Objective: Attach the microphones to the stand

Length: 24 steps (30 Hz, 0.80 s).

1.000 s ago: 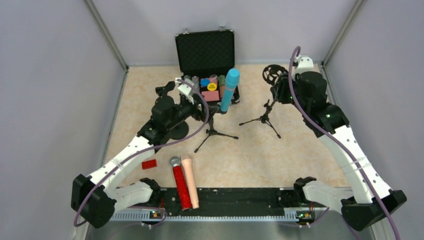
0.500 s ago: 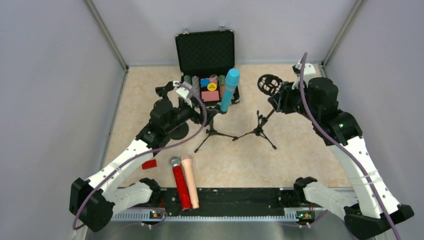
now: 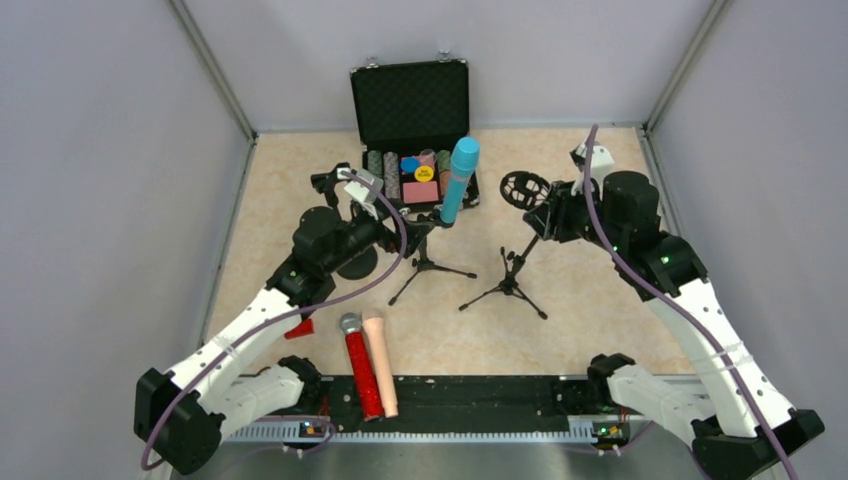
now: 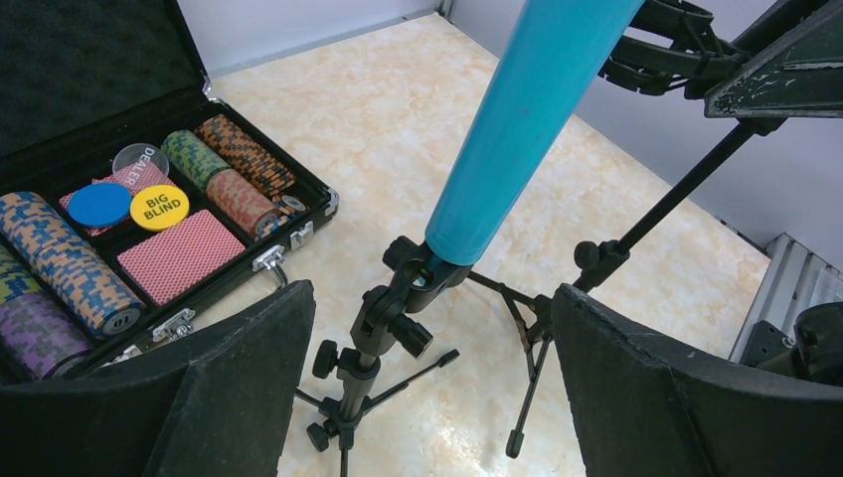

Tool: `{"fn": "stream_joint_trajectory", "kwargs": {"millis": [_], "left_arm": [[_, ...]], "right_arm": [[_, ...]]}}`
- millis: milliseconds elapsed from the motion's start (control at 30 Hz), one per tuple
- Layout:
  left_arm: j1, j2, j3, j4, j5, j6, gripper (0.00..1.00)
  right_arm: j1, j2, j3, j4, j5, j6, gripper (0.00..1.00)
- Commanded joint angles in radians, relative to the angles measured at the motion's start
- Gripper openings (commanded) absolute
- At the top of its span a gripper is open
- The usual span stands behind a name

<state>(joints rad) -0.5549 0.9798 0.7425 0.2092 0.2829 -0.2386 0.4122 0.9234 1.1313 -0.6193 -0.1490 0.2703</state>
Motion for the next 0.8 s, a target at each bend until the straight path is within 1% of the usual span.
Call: {"fn": "stream_joint_trajectory", "kwargs": {"millis": [0, 100, 267, 467, 567, 667, 767], "left_arm": [[0.003, -0.023, -0.007, 0.049, -0.003, -0.014, 0.93], [0.003, -0.024, -0.008, 0.047, -0.004, -0.014, 0.93], [0.003, -0.023, -0.006, 0.043, -0.007, -0.015, 0.93], [0.003, -0.025, -0.006, 0.034, -0.015, -0.018, 0.93], [0.004, -0.034, -0.006, 0.027, -0.018, -0.016, 0.93], [0.004, -0.041, -0.012, 0.022, -0.026, -0.013, 0.93], [0.003, -0.046, -0.014, 0.018, -0.030, -0.009, 0.93]], "right_arm": [[0.046, 0.006, 0.002, 0.083, 0.044, -0.014, 0.00], [0.084, 0.017, -0.001, 0.076, 0.087, -0.028, 0.00], [0.181, 0.031, 0.005, 0.057, 0.253, -0.052, 0.00], [0.249, 0.055, 0.003, 0.057, 0.338, -0.066, 0.00], [0.283, 0.071, 0.001, 0.058, 0.382, -0.072, 0.07], [0.305, 0.074, 0.001, 0.068, 0.395, -0.077, 0.18], [0.310, 0.068, -0.006, 0.084, 0.382, -0.084, 0.36]]}}
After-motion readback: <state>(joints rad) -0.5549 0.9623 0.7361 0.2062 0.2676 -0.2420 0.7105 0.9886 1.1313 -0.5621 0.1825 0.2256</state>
